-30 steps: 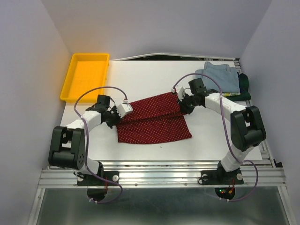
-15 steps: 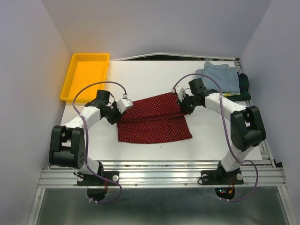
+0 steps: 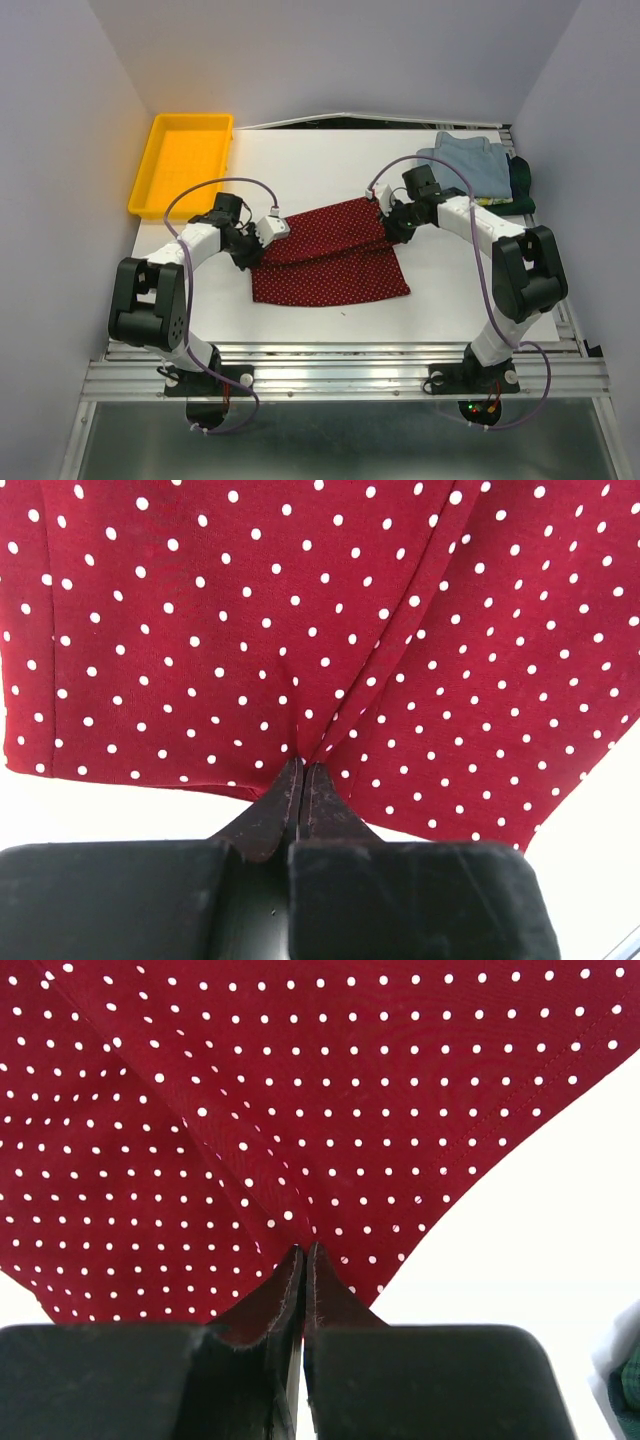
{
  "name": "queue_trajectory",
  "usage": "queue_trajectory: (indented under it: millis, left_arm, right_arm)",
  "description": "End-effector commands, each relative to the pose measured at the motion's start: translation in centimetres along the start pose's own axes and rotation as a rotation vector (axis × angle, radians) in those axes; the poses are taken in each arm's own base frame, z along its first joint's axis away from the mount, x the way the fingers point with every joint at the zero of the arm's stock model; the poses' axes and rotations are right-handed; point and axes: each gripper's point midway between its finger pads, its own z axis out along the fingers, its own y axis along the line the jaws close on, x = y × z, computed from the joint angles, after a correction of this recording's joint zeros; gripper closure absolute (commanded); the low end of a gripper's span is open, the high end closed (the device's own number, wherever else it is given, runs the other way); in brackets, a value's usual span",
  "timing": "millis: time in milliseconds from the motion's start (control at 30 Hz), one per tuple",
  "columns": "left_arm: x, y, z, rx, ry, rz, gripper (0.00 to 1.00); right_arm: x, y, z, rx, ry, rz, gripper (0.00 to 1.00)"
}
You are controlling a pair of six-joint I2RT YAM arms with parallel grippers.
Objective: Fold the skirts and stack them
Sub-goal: Fold the skirt
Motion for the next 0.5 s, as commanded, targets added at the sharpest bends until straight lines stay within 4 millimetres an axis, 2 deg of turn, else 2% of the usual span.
queue_trajectory:
  millis: [0,200,233,267,300,367,467]
  left_arm:
    - [-1.2,0.1,-1.2,-0.005,-0.022,0.03,1.0]
    - [-2.8,1.2,-3.3,-0.074,-0.047,0.051,1.0]
    - [-2.9,1.2,-3.5,-0.076,-0.044,0.052,1.0]
    - [-2.9,1.2,-3.5,-0.073,-0.043,0.053,1.0]
    - [-2.8,1.1,-3.4,-0.067,-0.039,0.052,1.0]
    - [-2.6,0.7,-2.9,-0.045,-0.021,0.056,0.99]
    - [-2.8,0.0,-2.4,-0.013,-0.02,0.062,0.91]
  right_arm:
    - [-2.3,-1.1,-1.4,0.033,-0.045,-0.048,0.99]
    - [-3.7,-1.6,-3.2,0.069,-0.059,-0.109,0.99]
    - [-3.6,-1.5,-3.3,0.064,-0.058,-0.113,0.96]
    - [-3.1,-1.1,-3.1,0.045,-0.042,-0.113,0.88]
    - [-2.7,-0.9,-2.9,0.035,-0.032,-0.112,0.84]
    - [-1.7,-0.4,-2.2,0.002,0.0,-0.094,0.82]
    - [-0.8,0.0,-1.4,-0.034,0.026,-0.086,0.82]
